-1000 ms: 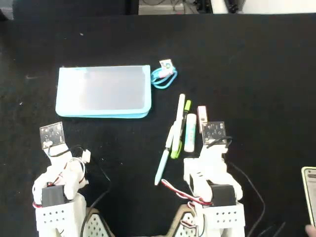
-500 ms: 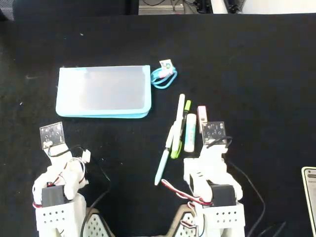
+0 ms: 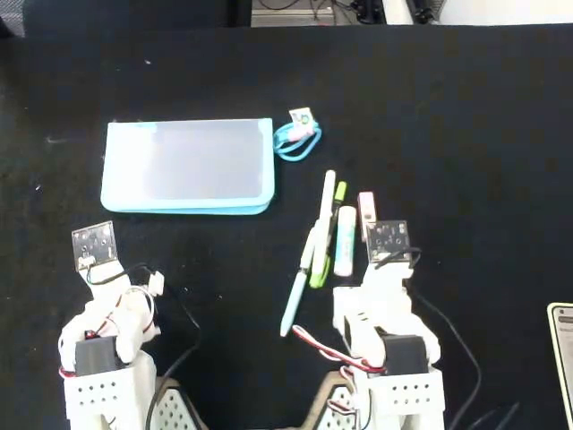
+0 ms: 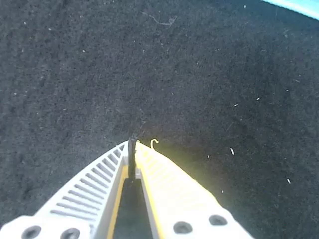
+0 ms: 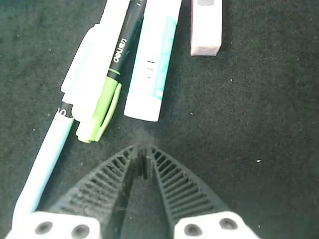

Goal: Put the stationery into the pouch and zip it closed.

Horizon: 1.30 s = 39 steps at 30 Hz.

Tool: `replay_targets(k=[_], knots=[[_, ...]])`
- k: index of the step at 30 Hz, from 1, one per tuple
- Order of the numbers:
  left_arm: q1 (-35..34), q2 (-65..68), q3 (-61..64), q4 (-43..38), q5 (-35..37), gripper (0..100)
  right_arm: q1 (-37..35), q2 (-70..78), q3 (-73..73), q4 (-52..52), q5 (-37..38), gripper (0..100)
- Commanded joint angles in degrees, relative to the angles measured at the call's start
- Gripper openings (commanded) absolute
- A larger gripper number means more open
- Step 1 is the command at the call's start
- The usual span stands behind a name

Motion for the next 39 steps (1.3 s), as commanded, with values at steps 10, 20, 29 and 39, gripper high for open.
replay_targets(k=[10,20,29,39], knots=[[9.98,-0.35,1.01,-0.53,0.70,3,0.62,-5.41,-0.22,0.35,-0.18,1.1],[22.29,-0.35,1.01,-0.53,0.62,3,0.62,-5.41,-0.22,0.35,-0.18,1.1],[22.02,-0.44,0.48,-0.44,0.09,3,0.62,-5.41,-0.22,0.35,-0.18,1.1],[-0.40,-0.44,-2.86,-21.63,-33.58,3,0.62,-5.41,-0.22,0.35,-0.18,1.1]])
